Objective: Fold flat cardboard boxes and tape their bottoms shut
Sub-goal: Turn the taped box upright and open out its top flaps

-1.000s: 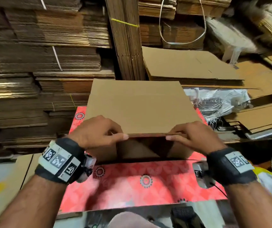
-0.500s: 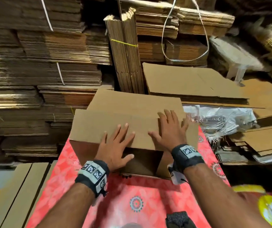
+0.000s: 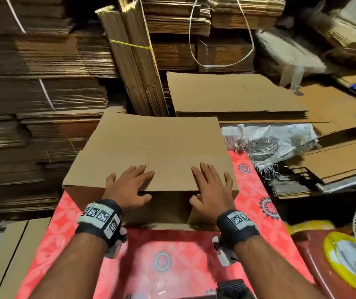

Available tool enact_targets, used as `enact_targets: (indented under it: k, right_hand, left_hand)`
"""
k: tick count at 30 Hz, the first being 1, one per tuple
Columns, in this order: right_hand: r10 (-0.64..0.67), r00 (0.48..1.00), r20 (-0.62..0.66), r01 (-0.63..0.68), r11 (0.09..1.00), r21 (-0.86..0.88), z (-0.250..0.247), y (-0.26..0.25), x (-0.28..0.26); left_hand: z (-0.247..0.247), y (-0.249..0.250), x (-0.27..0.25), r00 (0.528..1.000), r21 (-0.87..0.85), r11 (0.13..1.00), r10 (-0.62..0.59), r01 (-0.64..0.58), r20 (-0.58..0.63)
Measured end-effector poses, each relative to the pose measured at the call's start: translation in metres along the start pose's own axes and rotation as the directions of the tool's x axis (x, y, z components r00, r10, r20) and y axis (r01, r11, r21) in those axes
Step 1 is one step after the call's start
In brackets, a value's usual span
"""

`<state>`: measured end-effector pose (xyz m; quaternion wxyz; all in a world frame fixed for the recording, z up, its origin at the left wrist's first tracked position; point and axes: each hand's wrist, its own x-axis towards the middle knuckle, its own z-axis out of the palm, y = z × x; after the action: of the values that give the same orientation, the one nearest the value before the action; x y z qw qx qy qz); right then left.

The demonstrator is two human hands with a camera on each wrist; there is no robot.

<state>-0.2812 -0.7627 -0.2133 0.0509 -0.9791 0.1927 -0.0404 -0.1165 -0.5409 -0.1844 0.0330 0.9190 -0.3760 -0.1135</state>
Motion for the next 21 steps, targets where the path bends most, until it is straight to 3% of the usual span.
enact_targets:
  k: [5, 12, 15, 19, 21]
  right_hand:
    - [0.025, 0.997, 0.075, -0.031, 0.996, 0.079, -0.003, 0.018, -0.046]
    - [0.204, 0.966, 0.160, -0.213, 0.976, 0.039, -0.017, 0.112, -0.105]
    - [0.099, 0.984, 0.148, -0.121, 0.982, 0.148, -0.032, 0.089, -0.084]
    - [-0.066, 0.997, 0.027, 0.056, 0.962, 0.269, -0.037, 0.018, -0.024]
    - [-0.102, 0.994, 0.028, 0.090, 0.957, 0.275, -0.034, -0.014, 0.005]
  left_hand:
    - [0.004, 0.001, 0.002, 1.000, -0.010, 1.000, -0.030, 0.029, -0.010]
    - [0.004, -0.001, 0.005, 0.999, -0.002, 0.999, -0.034, 0.034, -0.017]
    - [0.012, 0.006, 0.005, 0.999, 0.010, 0.999, -0.033, 0.033, -0.032]
    - [0.020, 0.010, 0.000, 0.998, 0.020, 0.999, -0.039, 0.040, -0.052]
    - [0.023, 0.010, -0.003, 0.995, 0.021, 0.999, -0.031, 0.033, -0.098]
